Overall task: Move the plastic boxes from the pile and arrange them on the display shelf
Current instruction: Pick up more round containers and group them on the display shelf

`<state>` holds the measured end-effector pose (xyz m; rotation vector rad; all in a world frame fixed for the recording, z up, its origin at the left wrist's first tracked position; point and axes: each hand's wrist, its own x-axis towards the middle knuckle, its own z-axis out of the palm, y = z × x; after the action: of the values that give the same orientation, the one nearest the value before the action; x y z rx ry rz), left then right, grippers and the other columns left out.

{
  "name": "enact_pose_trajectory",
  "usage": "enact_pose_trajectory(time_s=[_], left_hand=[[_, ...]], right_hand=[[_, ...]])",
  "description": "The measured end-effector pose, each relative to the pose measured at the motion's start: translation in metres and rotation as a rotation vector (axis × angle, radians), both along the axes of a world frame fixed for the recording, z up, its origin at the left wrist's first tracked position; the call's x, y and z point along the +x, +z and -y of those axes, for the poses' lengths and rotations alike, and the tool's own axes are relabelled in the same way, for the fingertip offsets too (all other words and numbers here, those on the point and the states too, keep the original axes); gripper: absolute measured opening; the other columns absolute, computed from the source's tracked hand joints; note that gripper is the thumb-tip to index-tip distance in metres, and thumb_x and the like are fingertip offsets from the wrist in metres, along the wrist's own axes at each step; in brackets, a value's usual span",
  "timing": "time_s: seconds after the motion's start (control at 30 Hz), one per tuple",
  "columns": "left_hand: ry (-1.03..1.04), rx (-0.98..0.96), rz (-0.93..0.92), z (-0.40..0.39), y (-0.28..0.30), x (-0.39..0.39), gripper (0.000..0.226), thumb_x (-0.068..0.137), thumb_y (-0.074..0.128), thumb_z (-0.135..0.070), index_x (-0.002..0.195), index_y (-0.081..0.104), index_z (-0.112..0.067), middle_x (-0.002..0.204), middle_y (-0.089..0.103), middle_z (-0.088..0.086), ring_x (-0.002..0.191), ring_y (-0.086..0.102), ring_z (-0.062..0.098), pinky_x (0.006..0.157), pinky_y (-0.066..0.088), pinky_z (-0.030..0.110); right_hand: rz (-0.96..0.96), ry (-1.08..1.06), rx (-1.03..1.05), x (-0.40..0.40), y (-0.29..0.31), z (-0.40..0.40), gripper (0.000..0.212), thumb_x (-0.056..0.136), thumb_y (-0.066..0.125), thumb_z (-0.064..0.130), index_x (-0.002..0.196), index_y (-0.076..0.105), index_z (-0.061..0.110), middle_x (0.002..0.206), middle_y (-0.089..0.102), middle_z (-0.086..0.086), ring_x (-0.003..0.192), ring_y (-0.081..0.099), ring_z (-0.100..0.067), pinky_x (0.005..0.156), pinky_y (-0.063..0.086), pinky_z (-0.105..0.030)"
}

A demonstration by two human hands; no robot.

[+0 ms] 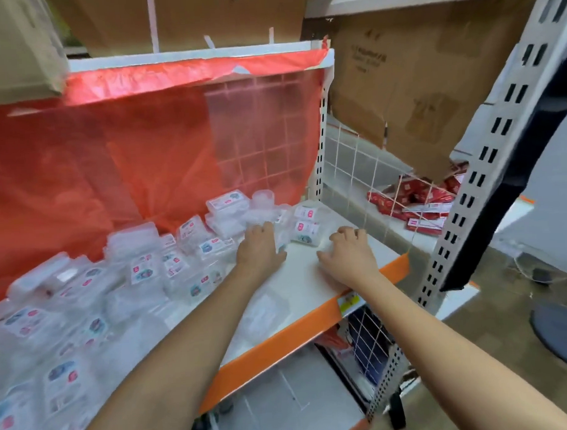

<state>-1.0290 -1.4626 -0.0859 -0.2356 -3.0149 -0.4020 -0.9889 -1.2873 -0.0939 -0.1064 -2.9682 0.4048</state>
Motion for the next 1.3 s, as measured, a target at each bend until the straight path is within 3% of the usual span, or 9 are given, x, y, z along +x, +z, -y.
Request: enact_pose_trajectory(time_s=[0.17, 0.33, 0.47, 0.57, 0.67, 0.8, 0.9, 1.03, 1.3], left_hand=[[0.088, 0.083, 0.013, 0.001, -0.009, 0.006, 0.057, 0.087, 0.062, -0.031, 0.131, 0.037, -0.006, 0.134, 0.043, 0.016, 0.121, 0.044, 0.032, 0.095, 0.041, 0.04], [0.137, 0.295, 0.022, 0.005, -0.01, 0.019, 0.06, 0.083, 0.067, -0.031, 0.134, 0.04, -0.014, 0.132, 0.05, 0.009, 0.117, 0.051, 0.028, 0.094, 0.043, 0.037], [0.193, 0.527, -0.015, 0.003, 0.0, 0.039, 0.062, 0.084, 0.068, -0.033, 0.136, 0.039, -0.016, 0.133, 0.051, 0.001, 0.117, 0.052, 0.02, 0.087, 0.04, 0.026], [0.225, 0.729, -0.011, 0.002, 0.009, 0.051, 0.059, 0.085, 0.067, -0.032, 0.135, 0.04, -0.017, 0.134, 0.051, 0.0, 0.112, 0.053, 0.018, 0.085, 0.041, 0.026], [0.227, 0.909, -0.007, 0.0, 0.015, 0.061, 0.058, 0.086, 0.067, -0.032, 0.135, 0.039, -0.018, 0.135, 0.05, 0.0, 0.106, 0.053, 0.014, 0.085, 0.044, 0.027], [0.228, 1.102, -0.028, -0.01, 0.015, 0.071, 0.053, 0.087, 0.067, -0.027, 0.134, 0.041, -0.02, 0.128, 0.051, -0.002, 0.106, 0.056, 0.015, 0.087, 0.051, 0.03], [0.2, 1.27, 0.021, -0.017, 0.013, 0.077, 0.054, 0.088, 0.065, -0.022, 0.137, 0.041, -0.018, 0.123, 0.051, -0.005, 0.106, 0.061, 0.019, 0.077, 0.051, 0.019], [0.138, 1.416, 0.079, -0.015, 0.011, 0.083, 0.04, 0.089, 0.064, -0.019, 0.127, 0.052, -0.018, 0.118, 0.061, -0.002, 0.092, 0.066, 0.006, 0.077, 0.053, 0.019], [0.125, 1.483, 0.117, 0.005, 0.006, 0.088, 0.036, 0.091, 0.059, -0.008, 0.123, 0.049, -0.021, 0.118, 0.064, 0.003, 0.109, 0.062, 0.019, 0.088, 0.052, 0.029]], right_hand=[[-0.076, 0.032, -0.093, -0.001, -0.012, 0.0, 0.061, 0.081, 0.062, 0.03, 0.133, 0.04, 0.007, 0.14, 0.034, -0.007, 0.126, 0.025, -0.03, 0.103, 0.036, -0.038], [-0.024, 0.093, -0.379, 0.0, -0.018, -0.003, 0.061, 0.079, 0.063, 0.019, 0.135, 0.039, 0.013, 0.141, 0.021, -0.01, 0.128, 0.019, -0.031, 0.104, 0.018, -0.027], [-0.063, 0.08, -0.653, 0.005, -0.014, -0.005, 0.056, 0.08, 0.062, 0.016, 0.132, 0.044, 0.017, 0.137, 0.02, -0.006, 0.126, 0.029, -0.027, 0.107, 0.026, -0.028], [-0.059, 0.081, -0.95, 0.01, -0.004, -0.012, 0.05, 0.083, 0.063, 0.015, 0.13, 0.047, 0.023, 0.129, 0.026, 0.0, 0.109, 0.042, -0.015, 0.093, 0.033, -0.021], [0.006, 0.061, -1.352, 0.013, 0.004, -0.012, 0.045, 0.076, 0.066, 0.031, 0.119, 0.054, 0.032, 0.133, 0.042, 0.001, 0.109, 0.053, -0.015, 0.094, 0.045, -0.034], [0.083, 0.091, -1.983, 0.013, 0.009, -0.006, 0.041, 0.089, 0.048, 0.01, 0.13, 0.051, 0.011, 0.131, 0.055, -0.013, 0.112, 0.057, -0.025, 0.094, 0.045, -0.036], [0.173, 0.236, -2.207, 0.023, 0.02, 0.003, 0.035, 0.092, 0.035, 0.008, 0.122, 0.054, 0.005, 0.117, 0.063, -0.013, 0.104, 0.06, -0.025, 0.094, 0.044, -0.035], [0.274, 0.226, -2.309, 0.03, 0.017, 0.013, 0.029, 0.092, 0.039, 0.017, 0.111, 0.059, 0.006, 0.104, 0.07, -0.012, 0.096, 0.066, -0.022, 0.1, 0.042, -0.035], [0.434, 0.158, -2.043, 0.027, 0.001, 0.026, 0.039, 0.086, 0.056, 0.027, 0.117, 0.058, 0.003, 0.096, 0.067, -0.016, 0.088, 0.063, -0.024, 0.079, 0.049, -0.031]])
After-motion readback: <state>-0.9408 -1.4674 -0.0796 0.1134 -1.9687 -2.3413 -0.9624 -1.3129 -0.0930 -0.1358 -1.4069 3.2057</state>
